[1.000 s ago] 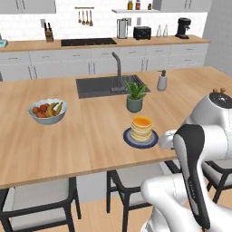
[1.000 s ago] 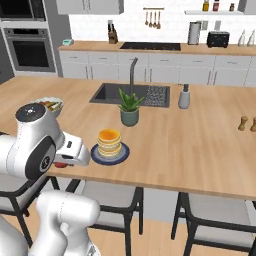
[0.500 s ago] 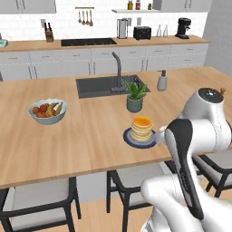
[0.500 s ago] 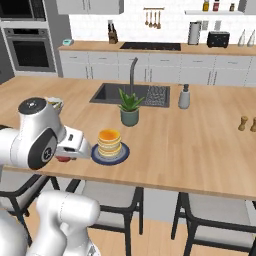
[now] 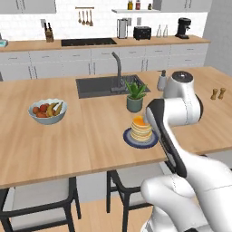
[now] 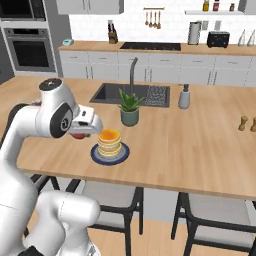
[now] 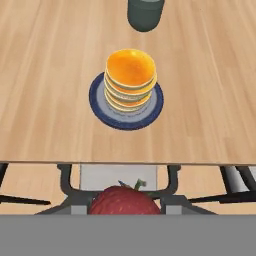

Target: Take the strawberry from the fridge and place it on top of the pancake, located on the dining counter.

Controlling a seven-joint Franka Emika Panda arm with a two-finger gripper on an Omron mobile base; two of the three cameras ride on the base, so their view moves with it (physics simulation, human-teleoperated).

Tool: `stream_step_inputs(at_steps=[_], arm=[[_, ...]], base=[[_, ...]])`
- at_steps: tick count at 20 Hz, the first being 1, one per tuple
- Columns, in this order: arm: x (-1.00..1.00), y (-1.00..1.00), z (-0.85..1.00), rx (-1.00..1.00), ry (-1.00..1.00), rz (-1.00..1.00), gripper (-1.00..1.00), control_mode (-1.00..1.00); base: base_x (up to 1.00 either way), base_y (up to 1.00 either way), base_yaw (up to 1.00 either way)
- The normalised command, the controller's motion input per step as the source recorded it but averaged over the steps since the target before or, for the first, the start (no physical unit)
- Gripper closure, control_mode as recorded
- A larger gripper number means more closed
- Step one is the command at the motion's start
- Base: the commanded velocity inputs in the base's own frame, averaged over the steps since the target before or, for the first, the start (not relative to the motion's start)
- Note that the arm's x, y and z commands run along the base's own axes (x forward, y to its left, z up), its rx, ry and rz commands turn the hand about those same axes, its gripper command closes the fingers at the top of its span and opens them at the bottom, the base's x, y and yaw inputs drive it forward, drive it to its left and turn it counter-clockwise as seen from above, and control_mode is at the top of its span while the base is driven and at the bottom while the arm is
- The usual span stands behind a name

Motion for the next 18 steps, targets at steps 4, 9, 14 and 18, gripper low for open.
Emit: stream_step_inputs(at_steps=[4, 9, 14, 18], arm=[[1.00, -0.05, 0.00, 0.09, 0.03, 0.00, 1.00, -1.00], [1.00, -0.15, -0.32, 0.08, 0.00, 0.00, 1.00, -1.00], [1.00, -0.01, -0.51, 0.00, -0.01, 0.00, 1.00, -1.00], [0.76, 0.00, -0.38, 0.00, -0.02, 0.00, 1.00, -1.00]], base=[[0.00, 0.00, 0.00], [0.00, 0.00, 0.00], [0.00, 0.00, 0.00], [0.00, 0.00, 0.00]])
